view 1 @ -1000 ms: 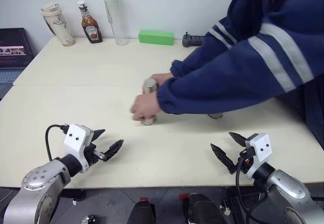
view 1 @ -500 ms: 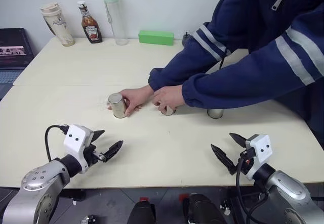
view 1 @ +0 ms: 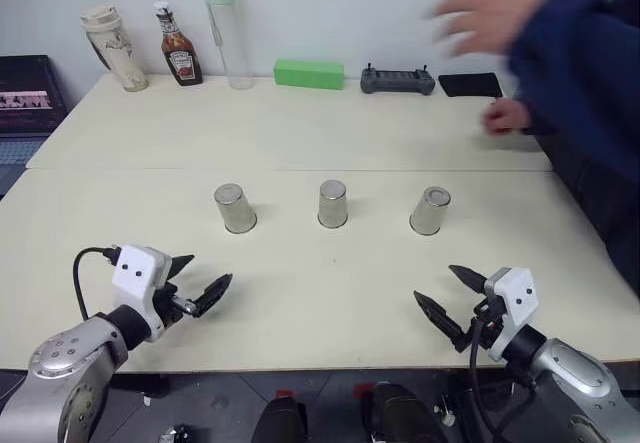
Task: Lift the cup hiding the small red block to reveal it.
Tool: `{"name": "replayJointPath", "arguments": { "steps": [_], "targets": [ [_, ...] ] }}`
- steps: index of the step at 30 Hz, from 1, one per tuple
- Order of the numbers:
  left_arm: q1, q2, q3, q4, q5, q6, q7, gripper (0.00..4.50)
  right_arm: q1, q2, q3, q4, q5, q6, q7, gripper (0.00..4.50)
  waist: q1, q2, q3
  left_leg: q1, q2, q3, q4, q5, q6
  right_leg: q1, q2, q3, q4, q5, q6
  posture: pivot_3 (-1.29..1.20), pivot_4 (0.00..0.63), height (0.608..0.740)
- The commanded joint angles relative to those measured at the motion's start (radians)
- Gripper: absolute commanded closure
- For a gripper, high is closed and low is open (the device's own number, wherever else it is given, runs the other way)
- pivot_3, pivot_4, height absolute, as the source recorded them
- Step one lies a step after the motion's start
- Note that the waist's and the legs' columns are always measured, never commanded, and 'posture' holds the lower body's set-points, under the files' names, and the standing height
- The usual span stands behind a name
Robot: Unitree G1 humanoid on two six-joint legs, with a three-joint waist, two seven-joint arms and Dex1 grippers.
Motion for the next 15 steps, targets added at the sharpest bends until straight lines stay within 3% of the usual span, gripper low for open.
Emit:
{"name": "replayJointPath", "arguments": {
  "steps": [1, 8, 15],
  "targets": [
    [-0.018, 0.01, 0.052, -0.005, -0.005, -0.008, 0.025, 0.03, -0.008, -0.037, -0.009, -0.098, 0.094, 0.018, 0.057, 0.0, 0.0, 0.0, 0.0, 0.0, 0.0, 0.0, 0.0, 0.0, 0.0, 0.0, 0.0, 0.0, 0.0, 0.0, 0.0, 0.0, 0.15, 0.74],
    [-0.06, -0.008, 0.014, 0.006, 0.025, -0.026, 0.059, 0.03, -0.069, -0.074, 0.004, -0.081, 0.101, 0.0, 0.082, 0.0, 0.0, -0.002, -0.001, 0.0, -0.001, 0.0, 0.001, 0.0, 0.0, 0.001, 0.0, 0.0, 0.0, 0.0, 0.001, 0.0, 0.15, 0.74],
    [-0.172, -0.104, -0.097, 0.058, 0.07, -0.082, 0.131, 0.03, -0.065, -0.073, -0.004, -0.055, 0.076, -0.015, 0.073, 0.0, 0.004, -0.003, -0.002, 0.0, -0.001, 0.0, 0.001, 0.0, 0.0, 0.001, 0.0, 0.0, 0.0, 0.002, -0.001, 0.0, 0.15, 0.74]
  ]
}}
